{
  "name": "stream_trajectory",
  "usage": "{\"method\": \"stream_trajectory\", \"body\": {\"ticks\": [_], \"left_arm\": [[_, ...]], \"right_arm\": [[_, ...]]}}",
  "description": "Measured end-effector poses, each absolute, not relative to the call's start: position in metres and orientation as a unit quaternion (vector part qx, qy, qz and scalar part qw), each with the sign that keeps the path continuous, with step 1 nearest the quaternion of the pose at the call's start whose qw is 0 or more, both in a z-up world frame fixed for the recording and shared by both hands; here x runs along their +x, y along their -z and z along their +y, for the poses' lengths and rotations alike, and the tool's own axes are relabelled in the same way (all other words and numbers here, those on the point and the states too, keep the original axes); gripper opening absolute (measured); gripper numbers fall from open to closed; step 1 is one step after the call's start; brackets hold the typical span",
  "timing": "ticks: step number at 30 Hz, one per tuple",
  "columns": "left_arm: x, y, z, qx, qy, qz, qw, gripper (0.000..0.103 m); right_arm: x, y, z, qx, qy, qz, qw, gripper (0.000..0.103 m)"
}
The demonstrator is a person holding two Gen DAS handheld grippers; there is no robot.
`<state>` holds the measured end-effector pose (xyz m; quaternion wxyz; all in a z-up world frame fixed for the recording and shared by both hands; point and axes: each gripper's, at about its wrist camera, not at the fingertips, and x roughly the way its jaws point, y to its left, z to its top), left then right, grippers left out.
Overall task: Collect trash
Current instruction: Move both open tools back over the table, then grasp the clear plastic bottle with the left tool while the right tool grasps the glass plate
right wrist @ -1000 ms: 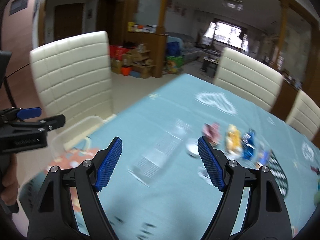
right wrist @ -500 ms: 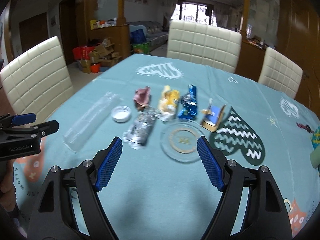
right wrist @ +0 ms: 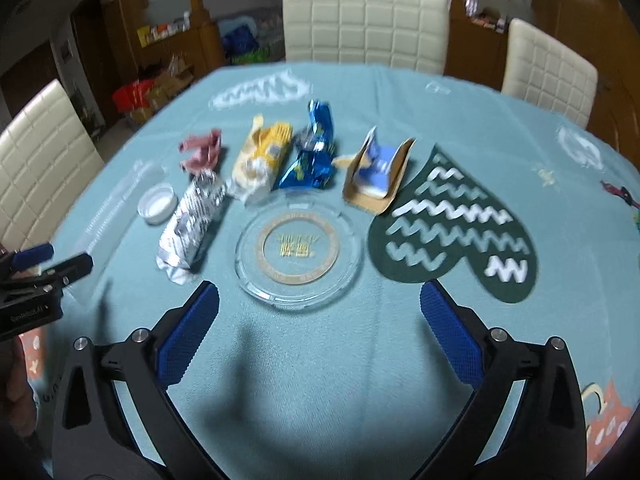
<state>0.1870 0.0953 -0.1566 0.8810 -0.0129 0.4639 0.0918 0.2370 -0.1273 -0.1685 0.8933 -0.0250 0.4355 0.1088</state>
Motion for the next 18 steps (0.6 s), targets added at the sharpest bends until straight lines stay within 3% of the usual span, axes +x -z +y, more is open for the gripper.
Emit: {"method": "stream_trajectory", "body": {"ticks": [7, 13, 16, 18], "left_arm": [[0.196, 0.165, 0.089, 0.006, -0.089, 0.463, 0.882, 0.084], [0.201, 0.168, 0.084, 0.020, -0.088, 0.456, 0.885, 0.083], [0.202, 0.170, 0.081, 0.022, -0.082, 0.459, 0.884, 0.070], [0.202, 0.170, 0.080, 0.019, -0.077, 0.459, 0.885, 0.063]], "right_arm": [[0.252, 0.180, -0.103, -0.082, -0.102, 0.441, 0.888, 0.099], [0.263, 0.189, -0.106, -0.047, -0.110, 0.459, 0.880, 0.099], [0.263, 0.189, -0.106, -0.048, -0.113, 0.456, 0.881, 0.095], [0.263, 0.187, -0.104, -0.050, -0.117, 0.448, 0.885, 0.084]]}}
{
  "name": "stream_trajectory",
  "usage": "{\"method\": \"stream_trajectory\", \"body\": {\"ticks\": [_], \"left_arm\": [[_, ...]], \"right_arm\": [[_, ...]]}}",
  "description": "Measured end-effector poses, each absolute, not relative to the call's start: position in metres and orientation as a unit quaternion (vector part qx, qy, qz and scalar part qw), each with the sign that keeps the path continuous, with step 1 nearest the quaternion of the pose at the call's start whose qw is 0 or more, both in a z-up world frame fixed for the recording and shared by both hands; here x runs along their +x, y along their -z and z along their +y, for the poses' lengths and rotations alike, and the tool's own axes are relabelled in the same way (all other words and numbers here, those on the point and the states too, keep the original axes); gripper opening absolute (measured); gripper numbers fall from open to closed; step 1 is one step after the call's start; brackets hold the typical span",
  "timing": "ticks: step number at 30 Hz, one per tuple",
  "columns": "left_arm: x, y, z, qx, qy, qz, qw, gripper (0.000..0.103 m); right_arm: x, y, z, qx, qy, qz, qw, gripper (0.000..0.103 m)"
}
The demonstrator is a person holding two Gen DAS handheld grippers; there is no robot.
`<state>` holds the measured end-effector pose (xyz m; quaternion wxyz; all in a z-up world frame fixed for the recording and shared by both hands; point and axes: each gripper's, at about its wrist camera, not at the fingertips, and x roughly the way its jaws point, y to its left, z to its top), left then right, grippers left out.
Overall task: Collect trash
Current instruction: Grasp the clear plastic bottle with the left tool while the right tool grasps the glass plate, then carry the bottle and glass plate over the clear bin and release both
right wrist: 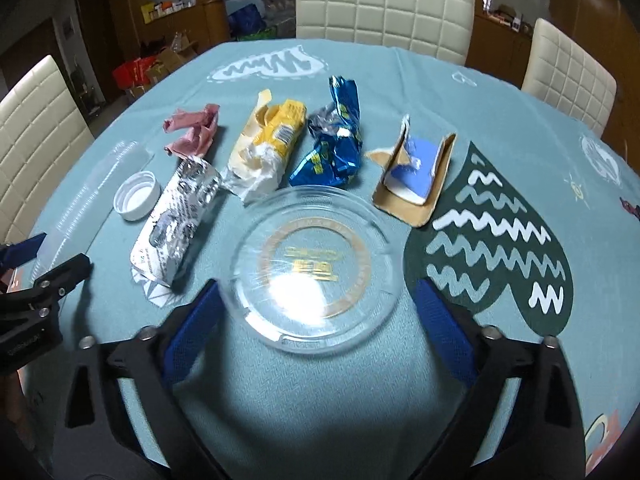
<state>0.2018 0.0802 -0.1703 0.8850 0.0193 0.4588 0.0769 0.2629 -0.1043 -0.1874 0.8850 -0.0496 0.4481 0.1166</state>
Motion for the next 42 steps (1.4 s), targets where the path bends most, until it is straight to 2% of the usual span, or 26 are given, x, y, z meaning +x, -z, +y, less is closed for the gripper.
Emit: {"method": "stream_trajectory", "body": {"ticks": [1, 4, 25, 42], "left_arm": [[0.202, 0.170, 0.080, 0.019, -0.074, 0.458, 0.886, 0.055], [0.200, 0.169, 0.078, 0.023, -0.073, 0.454, 0.888, 0.042], [0.150, 0.122, 0.084, 0.027, -0.075, 0.389, 0.918, 0.041], [0.088, 0.095, 0.133, -0.007, -0.105, 0.341, 0.934, 0.041]], "right_arm": [[0.262, 0.186, -0.103, -0.051, -0.118, 0.444, 0.887, 0.084], [0.261, 0.186, -0.104, -0.049, -0.118, 0.442, 0.888, 0.083], [0.207, 0.141, -0.088, -0.071, -0.140, 0.393, 0.906, 0.083], [0.148, 0.099, -0.022, -0.127, -0.185, 0.334, 0.916, 0.083]]}}
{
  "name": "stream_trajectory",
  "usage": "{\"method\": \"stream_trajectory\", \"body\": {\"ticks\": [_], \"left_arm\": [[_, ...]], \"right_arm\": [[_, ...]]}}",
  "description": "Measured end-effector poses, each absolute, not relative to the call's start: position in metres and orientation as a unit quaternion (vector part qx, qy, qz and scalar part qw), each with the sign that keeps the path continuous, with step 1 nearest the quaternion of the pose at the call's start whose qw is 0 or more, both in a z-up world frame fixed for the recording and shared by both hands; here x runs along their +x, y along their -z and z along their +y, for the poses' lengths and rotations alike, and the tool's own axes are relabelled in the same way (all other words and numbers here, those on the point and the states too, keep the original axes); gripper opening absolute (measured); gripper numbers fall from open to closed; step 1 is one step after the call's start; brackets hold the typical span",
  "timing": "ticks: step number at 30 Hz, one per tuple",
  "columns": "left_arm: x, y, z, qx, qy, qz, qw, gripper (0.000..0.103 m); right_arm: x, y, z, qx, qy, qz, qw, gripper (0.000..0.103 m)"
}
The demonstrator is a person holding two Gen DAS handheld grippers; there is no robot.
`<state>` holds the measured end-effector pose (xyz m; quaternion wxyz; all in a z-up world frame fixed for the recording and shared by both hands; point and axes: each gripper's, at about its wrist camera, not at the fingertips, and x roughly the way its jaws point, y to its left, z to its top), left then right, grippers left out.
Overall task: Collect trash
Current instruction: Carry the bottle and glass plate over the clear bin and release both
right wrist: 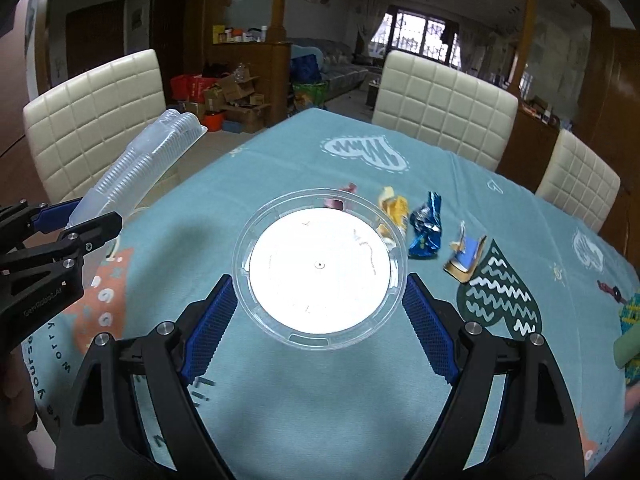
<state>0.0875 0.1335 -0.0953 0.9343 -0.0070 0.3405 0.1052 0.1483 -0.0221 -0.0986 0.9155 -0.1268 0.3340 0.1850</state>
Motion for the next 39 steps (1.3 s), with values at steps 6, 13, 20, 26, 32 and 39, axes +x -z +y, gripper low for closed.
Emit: {"method": "stream_trajectory", "body": {"ticks": [6, 13, 20, 26, 32, 39], "left_arm": [[0.066, 0.094, 0.168, -0.024, -0.135, 0.329, 0.934, 0.041], [0.044, 0.094, 0.208, -0.032, -0.178, 0.316, 0.931, 0.041], [0.027, 0.101, 0.252, -0.049, -0.220, 0.314, 0.922, 0.041], [0.020, 0.110, 0.286, -0.074, -0.244, 0.323, 0.911, 0.041], [0.026, 0.117, 0.306, -0.088, -0.252, 0.332, 0.905, 0.041], [0.044, 0.125, 0.308, -0.083, -0.242, 0.340, 0.905, 0.041]], "right_arm": [[0.131, 0.089, 0.019, -0.157, -0.211, 0.315, 0.912, 0.083], [0.117, 0.082, 0.076, -0.187, -0.253, 0.292, 0.903, 0.083], [0.104, 0.083, 0.131, -0.218, -0.296, 0.274, 0.889, 0.083], [0.101, 0.079, 0.165, -0.237, -0.321, 0.250, 0.882, 0.083], [0.112, 0.074, 0.184, -0.229, -0.337, 0.234, 0.882, 0.083], [0.127, 0.083, 0.189, -0.219, -0.336, 0.247, 0.882, 0.083]]}}
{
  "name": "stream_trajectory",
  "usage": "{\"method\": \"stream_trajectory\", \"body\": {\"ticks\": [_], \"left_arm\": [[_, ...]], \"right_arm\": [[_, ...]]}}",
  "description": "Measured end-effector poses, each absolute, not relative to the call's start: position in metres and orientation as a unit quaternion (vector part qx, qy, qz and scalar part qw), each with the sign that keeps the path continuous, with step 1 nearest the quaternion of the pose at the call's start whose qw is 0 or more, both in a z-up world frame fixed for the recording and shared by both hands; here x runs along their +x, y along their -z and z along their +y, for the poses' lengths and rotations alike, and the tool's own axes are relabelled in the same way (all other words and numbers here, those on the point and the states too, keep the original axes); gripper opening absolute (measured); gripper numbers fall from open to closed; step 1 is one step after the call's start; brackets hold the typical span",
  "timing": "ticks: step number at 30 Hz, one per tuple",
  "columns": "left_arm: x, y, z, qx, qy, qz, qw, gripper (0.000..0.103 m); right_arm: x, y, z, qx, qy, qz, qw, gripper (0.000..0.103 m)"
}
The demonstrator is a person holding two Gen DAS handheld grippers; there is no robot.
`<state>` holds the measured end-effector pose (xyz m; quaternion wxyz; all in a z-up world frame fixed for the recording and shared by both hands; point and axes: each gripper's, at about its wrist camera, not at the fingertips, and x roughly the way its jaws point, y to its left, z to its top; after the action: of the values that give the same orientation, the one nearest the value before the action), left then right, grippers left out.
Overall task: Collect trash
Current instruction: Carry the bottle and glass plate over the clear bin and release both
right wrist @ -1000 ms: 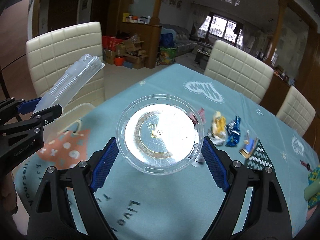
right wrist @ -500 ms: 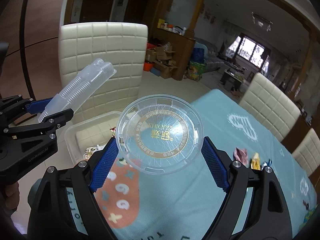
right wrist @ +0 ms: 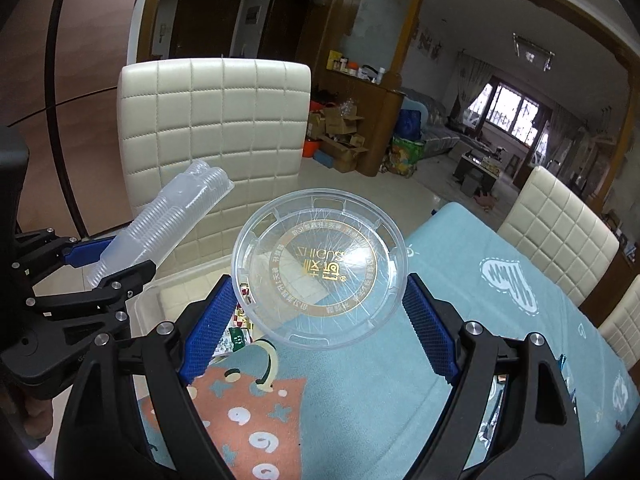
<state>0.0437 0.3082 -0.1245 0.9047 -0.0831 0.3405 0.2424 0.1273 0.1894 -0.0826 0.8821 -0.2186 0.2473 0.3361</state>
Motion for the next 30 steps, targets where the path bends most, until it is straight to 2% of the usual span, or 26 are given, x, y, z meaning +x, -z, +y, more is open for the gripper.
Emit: {"method": "stream_trajectory", "body": {"ticks": [6, 11, 13, 15, 30], "left_arm": [[0.054, 0.133, 0.315, -0.083, -0.241, 0.351, 0.901, 0.041], [0.054, 0.135, 0.321, -0.097, -0.236, 0.358, 0.898, 0.046], [0.053, 0.135, 0.323, -0.096, -0.246, 0.357, 0.896, 0.066], [0.050, 0.134, 0.324, -0.095, -0.250, 0.347, 0.899, 0.071], [0.041, 0.131, 0.338, -0.114, -0.272, 0.340, 0.893, 0.072]], "right_arm": [[0.143, 0.090, 0.194, -0.208, -0.334, 0.269, 0.879, 0.083], [0.147, 0.094, 0.202, -0.207, -0.339, 0.275, 0.875, 0.083], [0.145, 0.095, 0.204, -0.208, -0.343, 0.274, 0.874, 0.083], [0.144, 0.096, 0.205, -0.208, -0.345, 0.275, 0.873, 0.083], [0.138, 0.096, 0.211, -0.214, -0.354, 0.275, 0.868, 0.083]]}}
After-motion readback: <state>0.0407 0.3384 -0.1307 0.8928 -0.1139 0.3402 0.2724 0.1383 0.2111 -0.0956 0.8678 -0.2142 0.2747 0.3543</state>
